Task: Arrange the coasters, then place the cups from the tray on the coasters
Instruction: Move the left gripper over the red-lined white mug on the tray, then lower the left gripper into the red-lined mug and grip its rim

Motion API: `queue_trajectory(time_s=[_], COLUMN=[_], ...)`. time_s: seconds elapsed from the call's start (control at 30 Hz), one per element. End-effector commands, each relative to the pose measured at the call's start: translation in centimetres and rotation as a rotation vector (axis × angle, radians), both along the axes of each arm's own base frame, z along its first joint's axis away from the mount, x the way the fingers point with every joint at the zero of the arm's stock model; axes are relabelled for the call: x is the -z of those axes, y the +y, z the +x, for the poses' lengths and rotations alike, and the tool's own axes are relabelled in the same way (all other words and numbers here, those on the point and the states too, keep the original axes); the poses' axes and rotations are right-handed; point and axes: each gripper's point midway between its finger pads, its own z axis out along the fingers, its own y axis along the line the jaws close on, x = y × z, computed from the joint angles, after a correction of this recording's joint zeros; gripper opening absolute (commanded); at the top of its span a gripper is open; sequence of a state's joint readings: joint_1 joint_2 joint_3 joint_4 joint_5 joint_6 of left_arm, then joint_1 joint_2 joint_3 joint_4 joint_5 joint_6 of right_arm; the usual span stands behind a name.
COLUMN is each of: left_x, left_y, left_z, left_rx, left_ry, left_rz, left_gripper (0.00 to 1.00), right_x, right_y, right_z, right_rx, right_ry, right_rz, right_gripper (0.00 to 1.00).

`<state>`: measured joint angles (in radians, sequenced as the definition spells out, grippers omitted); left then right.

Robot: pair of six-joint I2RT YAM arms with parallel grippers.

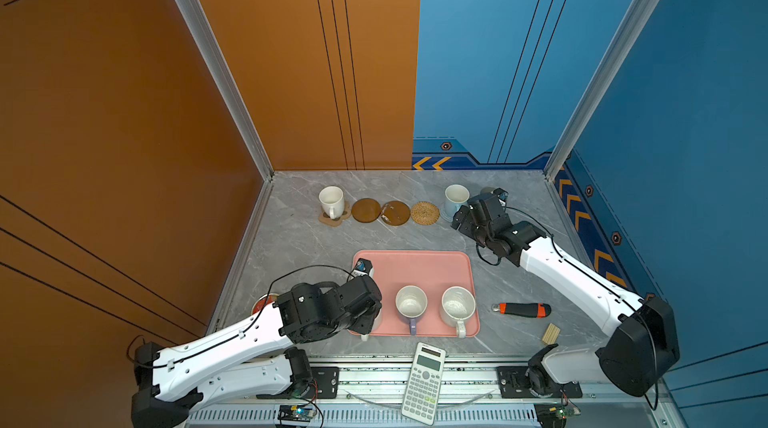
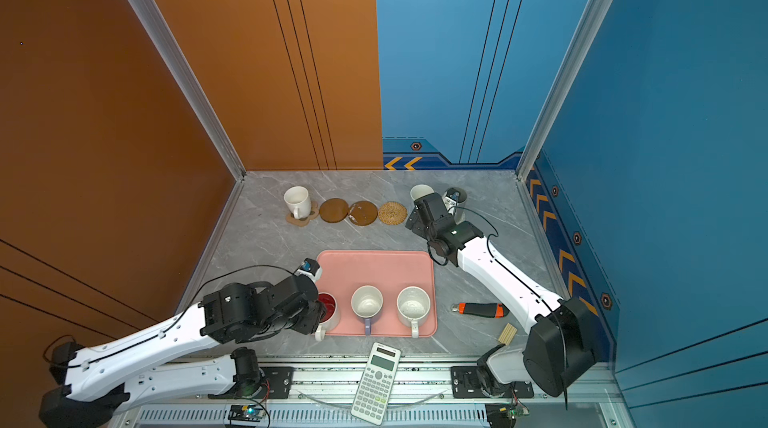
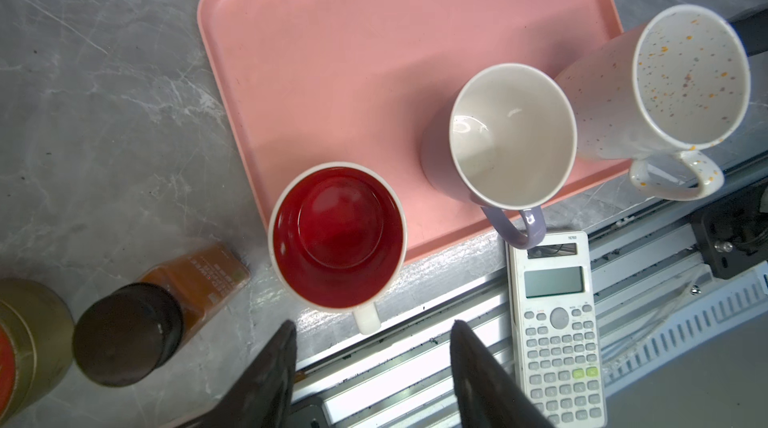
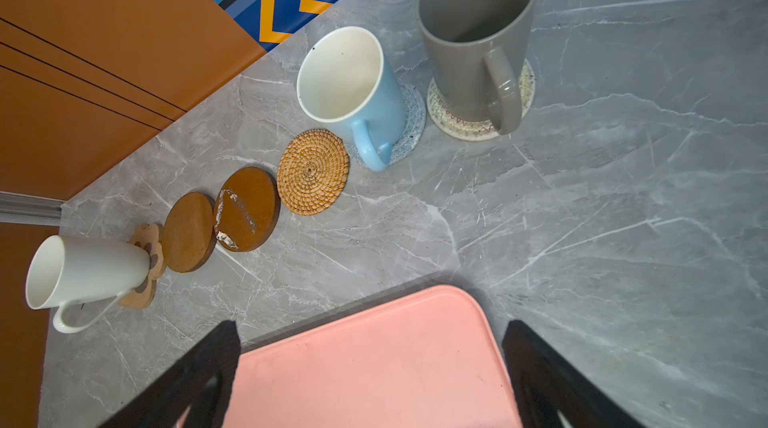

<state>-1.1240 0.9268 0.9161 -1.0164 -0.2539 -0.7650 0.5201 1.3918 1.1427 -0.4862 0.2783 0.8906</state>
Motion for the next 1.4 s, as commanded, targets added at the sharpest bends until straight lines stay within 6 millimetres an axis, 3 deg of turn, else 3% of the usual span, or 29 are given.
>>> queue_trajectory(time_s=[0.0, 0.77, 1.0, 1.37], left_x=[1.2, 6.1, 7.4, 9.0], left_y=[0.6, 1.8, 0.5, 0.5], left_z=[-1.3, -3.3, -3.4, -3.0], left_rx=[-0.028, -0.12, -0.104, -0.13], left_ry=[0.051, 0.141, 0.158, 0.143], left_rz=[0.01, 0.11, 0.075, 0.071], left_gripper=[0.59, 0.58, 0.58, 0.57], right_x=[0.8, 1.9, 2.2, 2.3], right_y=[0.1, 1.1, 1.2, 1.2], right_z=[0.2, 0.7, 0.8, 0.8], right_rx=[0.001, -0.017, -0.021, -0.019], right_ry=[0.016, 0.041, 0.048, 0.052], right_rz=[0.014, 0.036, 0.035, 0.034], right_gripper=[0.97, 0.95, 0.95, 0.95])
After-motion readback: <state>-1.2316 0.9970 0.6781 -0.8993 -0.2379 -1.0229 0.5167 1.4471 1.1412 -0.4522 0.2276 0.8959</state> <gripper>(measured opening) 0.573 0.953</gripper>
